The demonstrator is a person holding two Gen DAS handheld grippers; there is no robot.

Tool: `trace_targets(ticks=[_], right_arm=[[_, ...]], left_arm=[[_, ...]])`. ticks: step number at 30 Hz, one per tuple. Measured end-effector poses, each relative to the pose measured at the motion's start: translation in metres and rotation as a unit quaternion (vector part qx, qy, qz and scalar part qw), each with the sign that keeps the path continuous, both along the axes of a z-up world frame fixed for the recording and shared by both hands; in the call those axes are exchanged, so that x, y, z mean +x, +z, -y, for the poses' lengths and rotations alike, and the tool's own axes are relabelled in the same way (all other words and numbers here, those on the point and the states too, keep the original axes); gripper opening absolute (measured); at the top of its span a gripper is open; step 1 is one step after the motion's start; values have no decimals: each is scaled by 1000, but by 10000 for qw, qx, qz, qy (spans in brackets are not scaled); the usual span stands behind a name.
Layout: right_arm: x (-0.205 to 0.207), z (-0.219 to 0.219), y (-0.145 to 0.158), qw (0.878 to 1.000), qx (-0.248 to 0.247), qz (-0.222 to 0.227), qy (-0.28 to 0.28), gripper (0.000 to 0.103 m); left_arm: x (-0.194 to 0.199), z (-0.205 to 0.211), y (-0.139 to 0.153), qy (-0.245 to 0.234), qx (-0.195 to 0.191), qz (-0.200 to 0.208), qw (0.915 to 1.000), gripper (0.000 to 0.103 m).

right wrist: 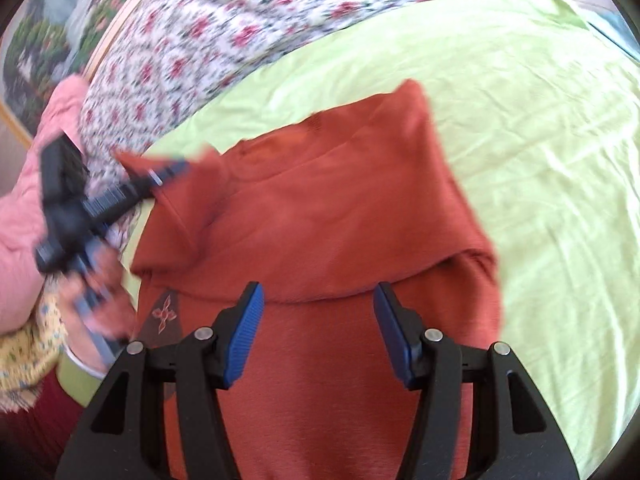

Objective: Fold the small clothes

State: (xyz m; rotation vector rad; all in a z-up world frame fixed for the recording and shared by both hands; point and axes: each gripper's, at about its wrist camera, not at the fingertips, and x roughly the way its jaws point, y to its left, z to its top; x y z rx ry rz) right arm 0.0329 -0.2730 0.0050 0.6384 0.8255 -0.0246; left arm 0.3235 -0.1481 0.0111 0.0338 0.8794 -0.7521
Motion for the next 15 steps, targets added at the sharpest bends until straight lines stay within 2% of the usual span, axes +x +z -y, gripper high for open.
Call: trace_targets(ticks=[2, 5, 8, 10, 15], right_arm=[[-3, 6, -1, 9999, 73, -37, -138, 58], [-5, 10, 2, 9997, 143, 19, -220, 58], [0, 7, 4, 9997, 157, 30, -165, 59], [4, 4, 4, 9998, 162, 50, -105, 59], [22, -10, 5, 9998, 9, 78, 209, 62]], left_arm=[[-6, 7, -23, -37, 247, -202, 9995, 3], [-21, 8, -41, -62, 514, -227, 9984, 10], [-33, -6, -37, -110, 452, -321, 9984, 20], [-48, -19, -29, -76, 434, -300, 9986, 36], [-76, -80, -20, 221, 347, -332, 9986, 37]])
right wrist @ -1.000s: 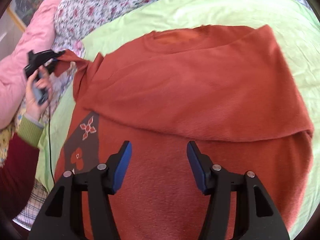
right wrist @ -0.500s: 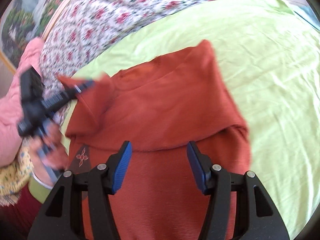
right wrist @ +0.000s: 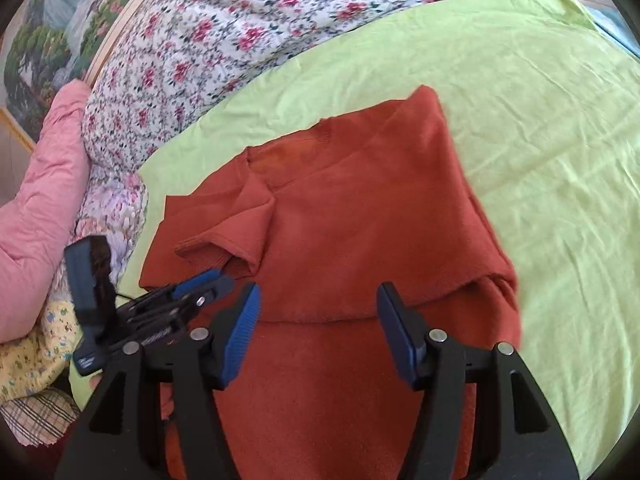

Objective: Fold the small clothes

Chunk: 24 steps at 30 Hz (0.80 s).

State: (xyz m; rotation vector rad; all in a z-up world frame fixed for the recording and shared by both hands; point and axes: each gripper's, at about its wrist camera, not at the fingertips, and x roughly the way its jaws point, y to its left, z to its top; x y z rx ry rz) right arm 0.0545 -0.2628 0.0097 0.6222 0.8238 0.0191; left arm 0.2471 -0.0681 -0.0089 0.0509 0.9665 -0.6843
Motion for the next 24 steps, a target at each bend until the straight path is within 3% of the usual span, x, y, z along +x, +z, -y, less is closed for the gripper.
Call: trace_targets(ticks=[5, 9, 11, 12, 13, 15, 16, 17, 19, 20, 21, 24], right_arm=[[35, -34, 4, 9967, -519, 64, 613, 62], [69, -77, 8, 9792, -1510, 241, 1335, 62], [84, -102, 6, 9572, -2322, 326, 1698, 62], [90, -114, 3, 9424, -2765, 327, 1855, 62], [97, -128, -1, 9230, -3263, 301, 2016, 62], [108, -147, -9, 8898, -3995, 280, 2190, 62], [114, -153, -12, 8774, -4242, 323, 2216, 62], [118, -157, -13, 8739, -4270, 396, 2290, 62], [127, -158, -11, 8792, -4104, 608, 2344, 58], [130, -154, -8, 8891, -3926, 624, 2268, 9], [134, -144, -2, 9047, -3659, 584, 2104, 5], [109, -80, 32, 9650, -2337, 991, 658, 4]], left_arm=[[0, -76, 7, 1038, 267, 239, 9939, 37], [22, -129, 3, 2052, 911, 385, 9737, 38], [33, -147, -4, 2381, 1258, 393, 9623, 38], [40, -154, -9, 2466, 1331, 333, 9594, 48], [45, -161, -13, 2499, 1267, 215, 9597, 56], [50, -166, -16, 2610, 1103, 137, 9589, 56], [50, -165, -15, 2647, 1095, 170, 9579, 56], [50, -162, -14, 2672, 1124, 231, 9568, 56], [49, -152, -13, 2706, 1236, 358, 9540, 56], [49, -148, -14, 2748, 1306, 404, 9517, 56], [47, -146, -14, 2780, 1327, 443, 9503, 56], [46, -147, -12, 2830, 1263, 460, 9496, 56]])
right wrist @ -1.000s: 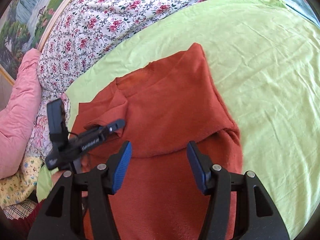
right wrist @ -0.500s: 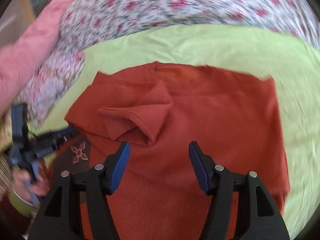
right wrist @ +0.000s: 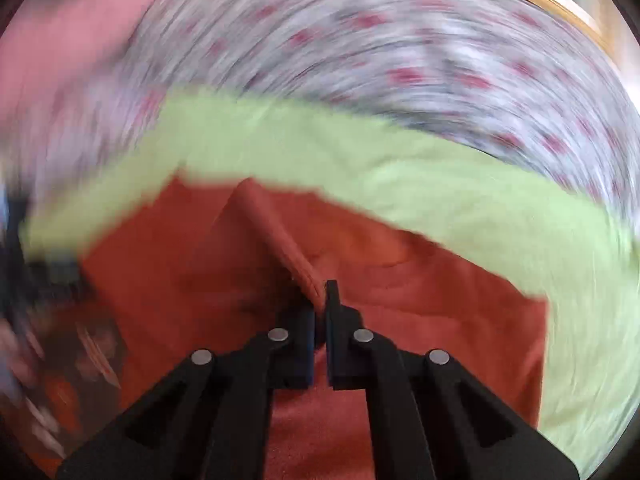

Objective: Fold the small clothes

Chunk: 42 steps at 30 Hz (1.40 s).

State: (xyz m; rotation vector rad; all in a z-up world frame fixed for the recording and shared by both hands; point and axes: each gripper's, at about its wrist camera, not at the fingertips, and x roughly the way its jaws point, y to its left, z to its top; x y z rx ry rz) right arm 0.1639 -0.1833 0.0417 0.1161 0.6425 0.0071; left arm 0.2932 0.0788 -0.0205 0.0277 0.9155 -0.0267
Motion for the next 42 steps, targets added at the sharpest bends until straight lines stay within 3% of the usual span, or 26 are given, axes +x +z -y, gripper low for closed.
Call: trace_targets(ticks=[2, 4, 7, 10, 17, 19, 20, 22, 24, 29, 33, 35, 37, 42], right_arm=[[-28, 55, -6, 9883, 1309, -5, -779, 4], [-47, 86, -27, 9761, 1821, -258, -1156, 4], [-60, 99, -61, 9639, 2243, -776, -1203, 4], [-68, 96, -80, 9570, 2460, -991, -1178, 5], [-65, 111, -91, 9349, 3134, -956, -1362, 9], [-57, 112, -92, 9369, 3047, -948, -1428, 9], [-53, 109, -86, 9433, 2833, -972, -1428, 8], [-60, 103, -57, 9627, 2341, -404, -1294, 7], [-63, 95, -40, 9733, 1856, -263, -1325, 7], [-60, 95, -78, 9630, 1941, -1364, -1276, 10], [-83, 96, -74, 9637, 2019, -1278, -1188, 18], [-97, 102, -66, 9637, 2090, -1184, -1161, 36], [-114, 107, -57, 9652, 2107, -1017, -1167, 45], [-146, 110, -41, 9698, 2056, -779, -1056, 47]], left_arm=[[1, -1, 0, -23, -72, -27, 10000, 56], [1, 3, 0, -82, -59, -20, 9999, 56], [-3, 6, 1, -48, 37, -1, 10000, 56], [-4, -4, 1, 26, -209, -64, 9998, 56], [-4, -15, 0, 113, -549, -129, 9983, 57], [-4, -15, 0, 128, -548, -124, 9983, 57], [-4, -17, 1, 143, -598, -122, 9980, 57], [-4, -21, 0, 198, -724, -118, 9971, 57], [-3, -26, -2, 264, -907, -169, 9954, 58], [-6, -22, 2, 87, -735, -288, 9968, 58], [-18, -29, 4, -257, -759, -477, 9956, 56], [-28, -36, 6, -349, -823, -533, 9946, 56], [-39, -46, 8, -383, -1000, -611, 9924, 56], [-74, -53, 13, -516, -1285, -719, 9878, 56]])
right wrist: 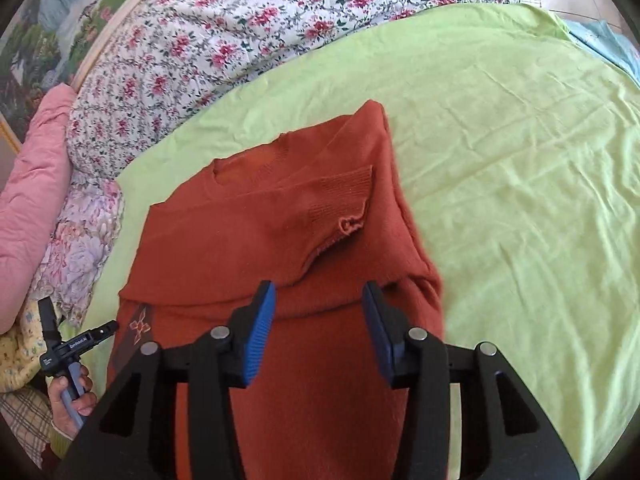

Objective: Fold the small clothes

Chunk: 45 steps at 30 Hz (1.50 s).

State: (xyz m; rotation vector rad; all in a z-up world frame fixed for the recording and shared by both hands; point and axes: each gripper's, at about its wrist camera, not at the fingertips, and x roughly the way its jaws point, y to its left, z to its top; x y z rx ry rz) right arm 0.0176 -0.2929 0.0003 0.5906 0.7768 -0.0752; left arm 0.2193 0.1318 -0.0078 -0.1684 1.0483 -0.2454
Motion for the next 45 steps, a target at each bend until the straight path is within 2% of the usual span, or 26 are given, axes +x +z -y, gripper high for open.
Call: trace_targets(ticks=[7, 13, 17, 20, 28, 32, 34, 36, 39, 42, 45], right_arm=[[-43, -20, 7, 9984, 31, 256, 505, 47], [-90, -42, 12, 9958, -313, 224, 827, 47], [-125, -52, 10, 9924, -467, 302, 1098, 47], [-147, -54, 1, 9915, -376, 218, 1224, 47], [-198, -47, -27, 9924, -186, -17, 1216, 48], [-205, -49, -44, 9909, -59, -136, 1341, 48], [-203, -51, -54, 9897, -28, -184, 1416, 48], [-202, -55, -61, 9881, -35, -109, 1532, 48], [-206, -55, -69, 9861, 100, 38, 1658, 48], [-208, -57, -74, 9833, 361, 132, 1778, 48], [-204, -59, -84, 9798, 605, 227, 1892, 48]], left_arm=[[-81, 7, 2, -446, 11, 0, 9990, 56], [-134, 1, -5, -648, 185, -33, 9977, 57], [-157, -12, -6, -750, 53, -40, 9972, 57], [-172, -25, -9, -777, -262, -46, 9966, 57], [-187, -40, -11, -970, -837, -181, 9916, 54], [-182, -44, -12, -1119, -1069, -321, 9874, 54], [-180, -47, -12, -1128, -1043, -304, 9877, 38], [-177, -51, -13, -1140, -1125, -330, 9865, 33], [-179, -55, -17, -1143, -1283, -385, 9844, 33], [-179, -54, -20, -1163, -1275, -435, 9840, 36], [-175, -53, -22, -1184, -1441, -615, 9805, 44]])
